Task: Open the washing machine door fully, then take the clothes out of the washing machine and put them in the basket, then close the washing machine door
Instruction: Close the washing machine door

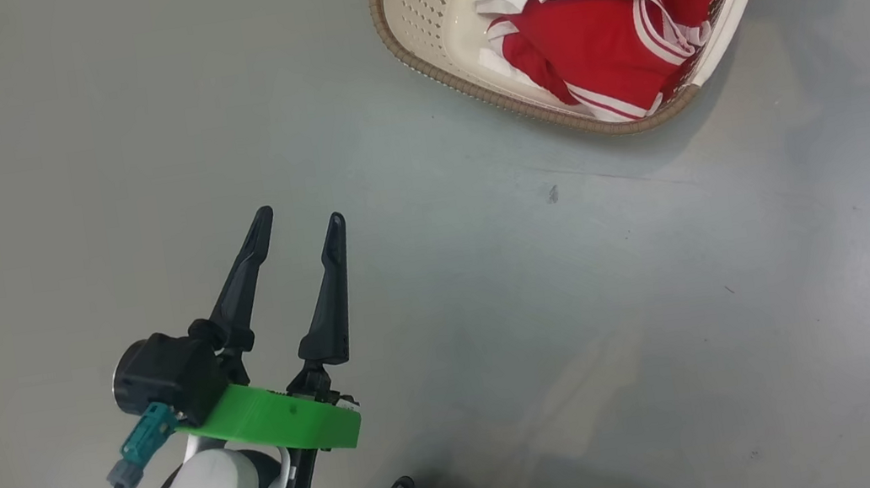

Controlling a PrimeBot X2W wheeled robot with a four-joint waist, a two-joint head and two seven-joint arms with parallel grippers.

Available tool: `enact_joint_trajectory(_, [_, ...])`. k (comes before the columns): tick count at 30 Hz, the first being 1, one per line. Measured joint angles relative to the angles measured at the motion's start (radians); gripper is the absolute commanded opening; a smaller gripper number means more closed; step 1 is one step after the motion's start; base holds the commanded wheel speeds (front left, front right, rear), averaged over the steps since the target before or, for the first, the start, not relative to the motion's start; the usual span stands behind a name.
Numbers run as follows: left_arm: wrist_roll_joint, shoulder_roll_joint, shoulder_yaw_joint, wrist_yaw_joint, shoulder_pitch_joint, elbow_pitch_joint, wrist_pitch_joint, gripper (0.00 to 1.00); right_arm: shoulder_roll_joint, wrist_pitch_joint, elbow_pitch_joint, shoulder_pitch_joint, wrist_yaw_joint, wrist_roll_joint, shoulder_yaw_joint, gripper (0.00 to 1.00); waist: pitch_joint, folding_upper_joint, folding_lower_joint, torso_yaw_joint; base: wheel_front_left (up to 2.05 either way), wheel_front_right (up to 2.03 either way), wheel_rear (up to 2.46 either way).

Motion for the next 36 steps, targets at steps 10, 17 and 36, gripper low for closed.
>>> enact_joint_trajectory(10, [-0.017, -0.001, -0.015, 0.002, -0.013, -0.001, 0.0, 1.0, -0.001, -0.012, 0.05, -0.05, 0.016, 0.0, 0.005, 0.0, 0.009, 0.0, -0.0001, 0.009, 0.0, 0.0, 0.0])
enact_joint_trajectory(17, [-0.021, -0.001, -0.018, 0.004, -0.018, 0.0, 0.0, 1.0, 0.01, -0.033, 0.084, -0.06, 0.017, 0.0, 0.015, 0.0, 0.006, 0.0, -0.0001, 0.01, 0.0, 0.0, 0.0])
enact_joint_trajectory(36, [-0.001, -0.001, 0.022, 0.013, -0.039, 0.048, 0.0, 1.0, 0.059, -0.125, 0.193, 0.13, -0.001, 0.084, 0.101, 0.0, -0.158, 0.0, -0.0001, -0.022, 0.0, 0.0, 0.0])
